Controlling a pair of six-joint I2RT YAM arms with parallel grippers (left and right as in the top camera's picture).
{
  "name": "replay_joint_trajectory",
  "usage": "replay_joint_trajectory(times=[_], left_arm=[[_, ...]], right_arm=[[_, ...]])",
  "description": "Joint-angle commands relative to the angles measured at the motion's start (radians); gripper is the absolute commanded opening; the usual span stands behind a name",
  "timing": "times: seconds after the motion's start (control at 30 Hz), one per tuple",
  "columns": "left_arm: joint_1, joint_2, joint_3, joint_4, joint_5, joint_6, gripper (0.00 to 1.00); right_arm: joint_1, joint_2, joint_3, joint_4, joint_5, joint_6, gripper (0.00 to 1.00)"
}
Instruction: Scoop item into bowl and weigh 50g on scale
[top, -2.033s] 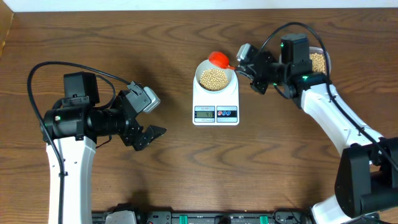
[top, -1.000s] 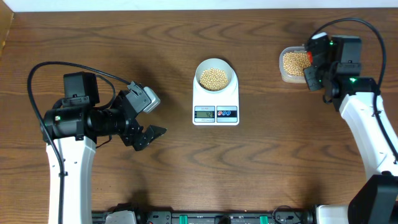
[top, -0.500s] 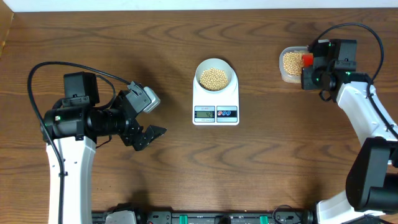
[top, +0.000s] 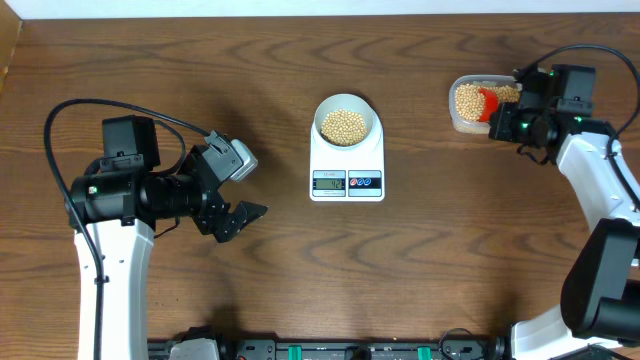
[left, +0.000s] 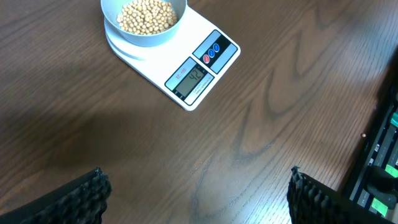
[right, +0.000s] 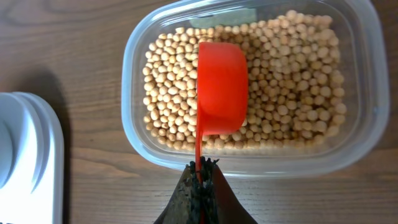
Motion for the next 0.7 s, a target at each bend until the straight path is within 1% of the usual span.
replay_joint_trajectory(times=[0.0,0.2,0.37,0.67], left_arm=[[-0.002,-0.006,0.027,-0.003,0.016,0.013,0.93],[-0.002,-0.006,0.027,-0.003,0.016,0.013,0.93],[-0.002,-0.006,0.027,-0.003,0.016,0.013,0.93],[-0.002,-0.006,0.027,-0.003,0.016,0.013,0.93]], right_arm=[[-0.043,0.008,-0.002,-0.004,-0.111,0.076,0.01],[-0.119,0.008,-0.002,-0.005,-0.219,0.085,0.01],[-0.179,0.008,-0.002,-0.005,-0.355,0.084,0.01],[-0.249,0.008,-0.002,-0.014,-0.426,0.072,0.01]])
